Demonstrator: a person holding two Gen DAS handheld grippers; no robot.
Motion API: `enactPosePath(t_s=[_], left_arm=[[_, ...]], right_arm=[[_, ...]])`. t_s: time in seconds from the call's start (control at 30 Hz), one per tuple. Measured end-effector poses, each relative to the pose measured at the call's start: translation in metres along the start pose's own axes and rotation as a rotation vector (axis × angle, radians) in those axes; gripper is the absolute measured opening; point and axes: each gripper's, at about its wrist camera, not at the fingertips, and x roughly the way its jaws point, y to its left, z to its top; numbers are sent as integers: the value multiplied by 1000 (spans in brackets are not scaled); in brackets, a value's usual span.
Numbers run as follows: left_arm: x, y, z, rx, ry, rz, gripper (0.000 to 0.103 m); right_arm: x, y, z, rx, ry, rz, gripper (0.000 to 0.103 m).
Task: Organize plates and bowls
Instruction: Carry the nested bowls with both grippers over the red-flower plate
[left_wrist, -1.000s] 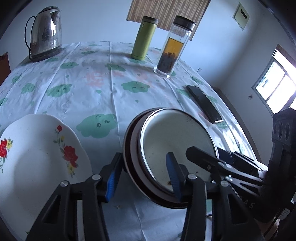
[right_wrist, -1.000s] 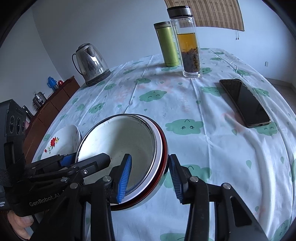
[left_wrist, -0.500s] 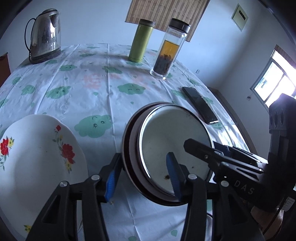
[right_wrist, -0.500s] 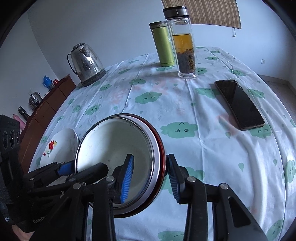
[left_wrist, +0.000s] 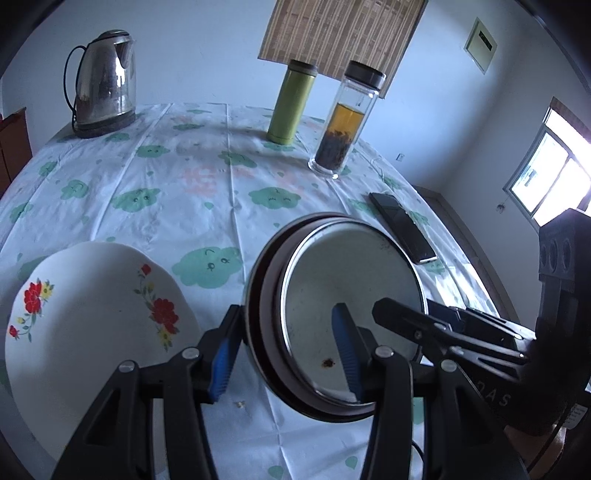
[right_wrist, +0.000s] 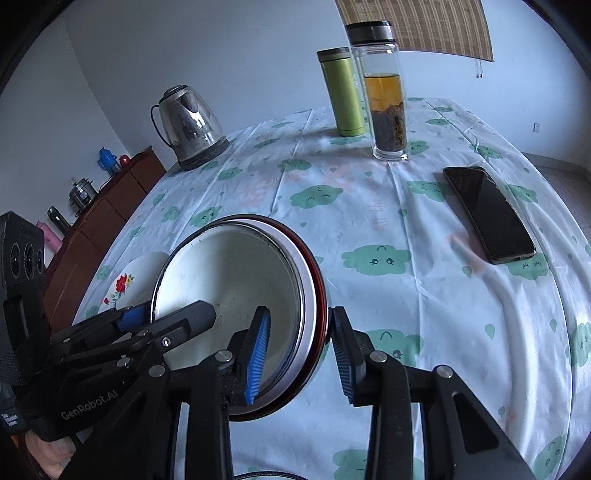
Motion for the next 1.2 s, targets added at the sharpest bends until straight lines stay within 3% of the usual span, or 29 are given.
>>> enactPosePath(t_s=[0.53,0.97,1.2], left_arm=[[-34,37,1,-66,-65,31,47],[-59,41,-1,-72,-120,26,48],[-74,55,-2,-91,-155,75,48]], right_arm=[[2,48,5,-76,15,48,35],[-15,67,16,-117,-27,39,35],[-12,88,17,-157,-15,67,35]])
